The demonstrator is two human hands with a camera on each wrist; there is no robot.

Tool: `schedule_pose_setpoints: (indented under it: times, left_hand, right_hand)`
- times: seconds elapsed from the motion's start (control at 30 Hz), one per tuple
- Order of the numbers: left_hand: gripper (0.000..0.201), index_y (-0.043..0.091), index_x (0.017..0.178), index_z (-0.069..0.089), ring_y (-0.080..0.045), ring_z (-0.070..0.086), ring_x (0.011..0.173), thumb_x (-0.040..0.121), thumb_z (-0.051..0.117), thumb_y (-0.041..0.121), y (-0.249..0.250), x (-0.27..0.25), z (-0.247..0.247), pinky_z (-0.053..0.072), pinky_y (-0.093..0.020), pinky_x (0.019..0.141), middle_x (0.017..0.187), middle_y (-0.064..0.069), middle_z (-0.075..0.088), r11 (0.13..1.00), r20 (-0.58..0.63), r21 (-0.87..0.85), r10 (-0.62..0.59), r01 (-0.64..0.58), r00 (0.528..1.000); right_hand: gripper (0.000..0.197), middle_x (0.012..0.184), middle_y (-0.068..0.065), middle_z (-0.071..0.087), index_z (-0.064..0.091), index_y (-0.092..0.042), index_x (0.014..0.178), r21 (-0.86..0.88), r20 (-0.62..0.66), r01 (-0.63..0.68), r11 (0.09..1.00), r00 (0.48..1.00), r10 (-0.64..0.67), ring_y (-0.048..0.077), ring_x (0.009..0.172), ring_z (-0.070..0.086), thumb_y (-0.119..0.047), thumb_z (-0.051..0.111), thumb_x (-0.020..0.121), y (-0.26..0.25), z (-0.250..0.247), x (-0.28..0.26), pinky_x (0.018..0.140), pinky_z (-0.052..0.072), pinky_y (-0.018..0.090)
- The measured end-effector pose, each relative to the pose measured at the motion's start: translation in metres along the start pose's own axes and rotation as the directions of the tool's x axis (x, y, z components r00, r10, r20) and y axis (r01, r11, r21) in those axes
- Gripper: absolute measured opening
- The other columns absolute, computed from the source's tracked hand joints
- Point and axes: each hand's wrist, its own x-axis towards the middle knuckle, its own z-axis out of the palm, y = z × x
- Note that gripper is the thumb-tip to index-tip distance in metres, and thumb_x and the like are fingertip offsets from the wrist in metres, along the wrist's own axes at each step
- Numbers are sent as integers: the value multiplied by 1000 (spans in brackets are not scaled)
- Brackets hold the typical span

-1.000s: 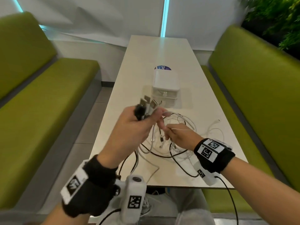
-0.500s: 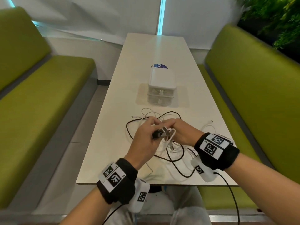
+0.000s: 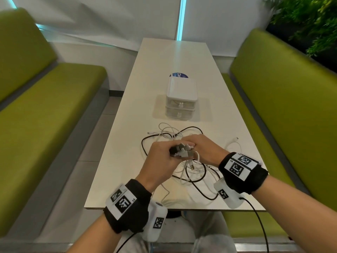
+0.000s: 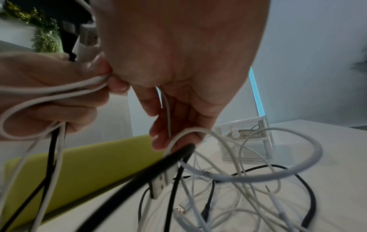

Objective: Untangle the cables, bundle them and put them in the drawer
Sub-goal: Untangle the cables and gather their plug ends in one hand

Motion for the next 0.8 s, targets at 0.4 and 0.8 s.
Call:
schedule_pose_setpoints:
  times: [0.4, 0.8]
  left_hand:
    - [9, 9, 80, 72, 0, 66, 63, 74, 75, 15, 53, -7, -35, 46, -5, 61, 78, -2, 73, 875, -56, -468, 112, -125, 992]
    - [11, 13, 98, 73, -27, 69, 84, 90, 66, 13, 33, -9, -55, 51, -30, 84, 86, -8, 74, 899, -127, -435, -13, -44, 992]
  right_hand:
    - [23, 77, -5, 66, 69, -15, 102, -241, -80, 15, 970, 996, -36, 10, 71, 60, -27, 51, 97, 17, 9, 24, 70, 49, 27]
    - [21, 77, -5, 72, 70, -12, 88, 34, -206, -100, 994, 973, 104, 10, 61, 66, -22, 54, 97, 8, -10, 24, 60, 53, 22]
